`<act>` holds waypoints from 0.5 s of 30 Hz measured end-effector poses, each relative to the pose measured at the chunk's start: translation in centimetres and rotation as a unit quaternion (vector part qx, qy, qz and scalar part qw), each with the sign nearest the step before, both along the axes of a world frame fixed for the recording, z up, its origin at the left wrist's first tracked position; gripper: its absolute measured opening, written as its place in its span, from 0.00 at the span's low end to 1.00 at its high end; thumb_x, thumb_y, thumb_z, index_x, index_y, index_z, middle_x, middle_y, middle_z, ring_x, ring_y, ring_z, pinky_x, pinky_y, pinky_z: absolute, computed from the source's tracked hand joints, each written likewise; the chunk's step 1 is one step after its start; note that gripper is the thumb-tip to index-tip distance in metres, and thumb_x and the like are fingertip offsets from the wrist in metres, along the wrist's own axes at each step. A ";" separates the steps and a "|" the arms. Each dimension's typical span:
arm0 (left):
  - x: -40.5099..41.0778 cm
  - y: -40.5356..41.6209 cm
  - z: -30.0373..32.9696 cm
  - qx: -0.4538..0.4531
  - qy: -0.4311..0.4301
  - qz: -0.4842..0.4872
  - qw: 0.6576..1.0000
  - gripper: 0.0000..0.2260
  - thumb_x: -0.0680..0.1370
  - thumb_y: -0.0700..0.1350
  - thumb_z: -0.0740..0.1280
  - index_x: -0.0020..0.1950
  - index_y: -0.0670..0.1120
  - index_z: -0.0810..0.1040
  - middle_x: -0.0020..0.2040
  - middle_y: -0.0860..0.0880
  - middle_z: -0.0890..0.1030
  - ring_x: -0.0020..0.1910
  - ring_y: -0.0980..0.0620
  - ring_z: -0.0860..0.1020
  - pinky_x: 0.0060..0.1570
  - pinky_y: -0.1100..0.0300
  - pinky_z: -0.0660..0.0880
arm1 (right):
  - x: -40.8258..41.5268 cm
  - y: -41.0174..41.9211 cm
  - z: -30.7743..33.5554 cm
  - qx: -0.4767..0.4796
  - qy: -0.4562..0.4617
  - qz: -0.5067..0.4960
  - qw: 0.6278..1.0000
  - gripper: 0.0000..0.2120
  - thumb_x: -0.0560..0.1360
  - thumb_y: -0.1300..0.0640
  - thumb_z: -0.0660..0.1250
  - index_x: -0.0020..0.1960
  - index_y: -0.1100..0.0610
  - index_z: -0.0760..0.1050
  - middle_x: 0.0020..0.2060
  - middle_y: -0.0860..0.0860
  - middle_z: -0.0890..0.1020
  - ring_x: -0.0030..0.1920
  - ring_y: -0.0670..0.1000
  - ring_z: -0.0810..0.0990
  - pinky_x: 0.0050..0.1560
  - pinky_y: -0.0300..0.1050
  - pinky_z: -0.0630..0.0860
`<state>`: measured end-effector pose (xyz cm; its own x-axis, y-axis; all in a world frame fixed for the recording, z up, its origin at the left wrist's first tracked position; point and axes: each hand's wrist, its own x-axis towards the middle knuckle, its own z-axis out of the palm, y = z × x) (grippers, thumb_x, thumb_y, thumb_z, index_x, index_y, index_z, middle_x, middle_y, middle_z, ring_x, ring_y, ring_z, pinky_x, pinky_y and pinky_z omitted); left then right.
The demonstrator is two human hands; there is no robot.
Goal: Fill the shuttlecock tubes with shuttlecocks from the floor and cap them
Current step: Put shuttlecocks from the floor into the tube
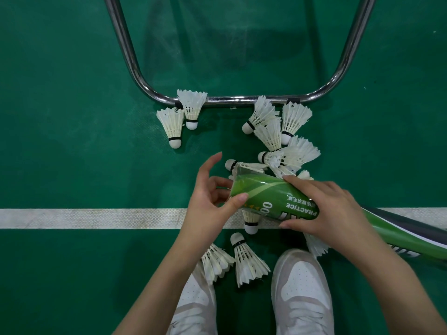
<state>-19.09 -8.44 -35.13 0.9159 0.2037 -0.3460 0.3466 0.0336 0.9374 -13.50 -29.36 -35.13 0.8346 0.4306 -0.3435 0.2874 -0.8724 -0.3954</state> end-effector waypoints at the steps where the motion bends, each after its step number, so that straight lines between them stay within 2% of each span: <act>1: 0.0 0.0 0.0 0.006 -0.001 -0.006 1.000 0.33 0.73 0.38 0.72 0.69 0.60 0.61 0.44 0.48 0.78 0.40 0.57 0.79 0.46 0.64 0.76 | 0.0 0.0 0.0 0.001 0.000 0.000 1.000 0.44 0.55 0.26 0.55 0.69 0.38 0.60 0.61 0.44 0.74 0.59 0.51 0.69 0.56 0.50 0.64; 6: 0.1 0.0 -0.4 0.023 -0.001 -0.017 1.000 0.35 0.70 0.39 0.74 0.68 0.63 0.61 0.48 0.46 0.79 0.44 0.52 0.81 0.49 0.60 0.77 | -0.1 -0.1 -0.1 0.004 -0.003 -0.001 1.000 0.43 0.55 0.26 0.56 0.69 0.39 0.61 0.60 0.44 0.75 0.59 0.51 0.69 0.55 0.49 0.64; 11: 0.1 0.1 -0.5 0.038 0.002 -0.034 0.999 0.36 0.70 0.39 0.75 0.65 0.68 0.62 0.43 0.48 0.82 0.44 0.48 0.81 0.50 0.59 0.76 | -0.2 -0.1 -0.2 0.005 -0.007 0.009 1.000 0.41 0.58 0.32 0.68 0.68 0.40 0.63 0.60 0.44 0.76 0.58 0.52 0.70 0.54 0.49 0.64; 15: 0.1 0.1 -0.4 0.011 0.009 -0.040 0.999 0.35 0.71 0.37 0.74 0.65 0.68 0.62 0.43 0.43 0.82 0.46 0.45 0.81 0.52 0.56 0.78 | -0.2 -0.1 -0.2 0.000 -0.007 0.015 1.000 0.41 0.58 0.32 0.68 0.68 0.39 0.62 0.60 0.43 0.75 0.59 0.51 0.69 0.54 0.47 0.62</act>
<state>-18.97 -8.36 -35.53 0.9229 0.1374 -0.3596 0.3649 -0.0145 0.9309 -13.69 -29.49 -35.30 0.8260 0.4551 -0.3324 0.3188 -0.8637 -0.3904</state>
